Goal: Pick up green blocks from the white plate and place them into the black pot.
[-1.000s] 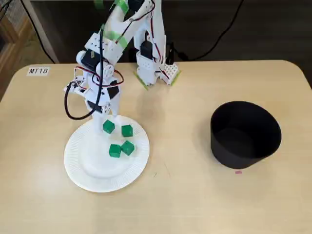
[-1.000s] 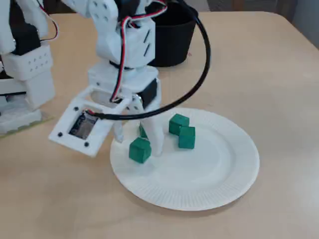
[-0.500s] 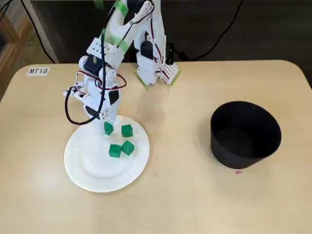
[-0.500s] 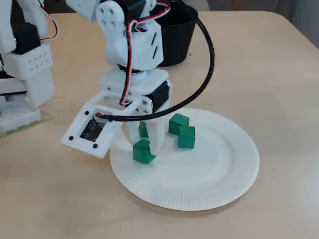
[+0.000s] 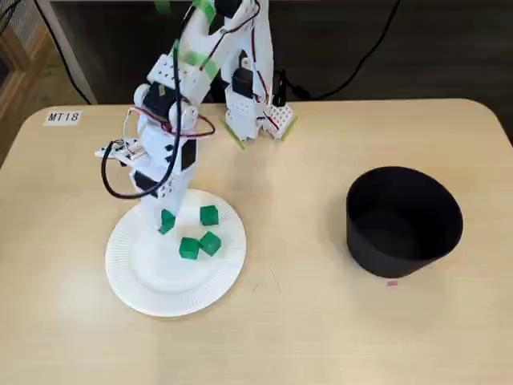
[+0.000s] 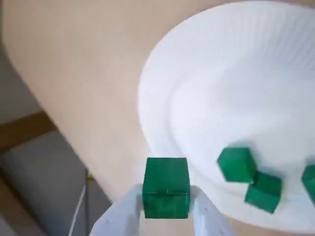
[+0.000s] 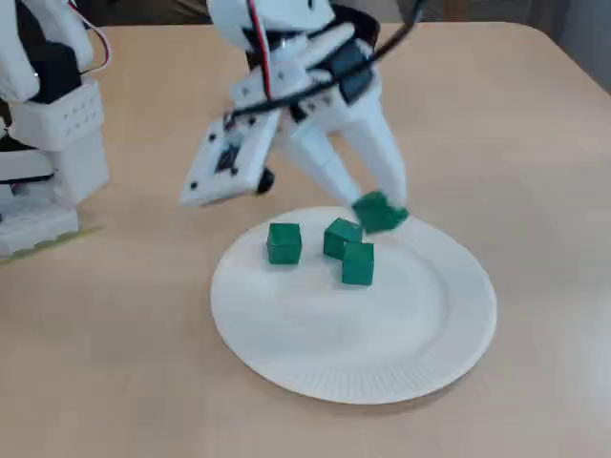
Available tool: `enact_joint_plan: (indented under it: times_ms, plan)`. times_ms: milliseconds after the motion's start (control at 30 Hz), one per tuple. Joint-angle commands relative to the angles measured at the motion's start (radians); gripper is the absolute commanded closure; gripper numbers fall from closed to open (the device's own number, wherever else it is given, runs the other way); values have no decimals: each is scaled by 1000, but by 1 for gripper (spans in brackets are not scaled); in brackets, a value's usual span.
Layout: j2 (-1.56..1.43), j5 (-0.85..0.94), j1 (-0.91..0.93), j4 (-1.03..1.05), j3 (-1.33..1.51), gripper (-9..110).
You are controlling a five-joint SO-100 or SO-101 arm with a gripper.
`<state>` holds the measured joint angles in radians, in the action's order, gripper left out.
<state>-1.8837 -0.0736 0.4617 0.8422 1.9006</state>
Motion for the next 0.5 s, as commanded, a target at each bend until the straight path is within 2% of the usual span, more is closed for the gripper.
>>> enact_joint_plan:
  times_ms: [0,200,333,467]
  plan:
    - [-178,-80,-126,-52,-15,104]
    - [-344,-196,-503,-63,-15,104]
    - [-390,-198,-772,-112,8,104]
    - [-417,-173,-985,-301,156,104]
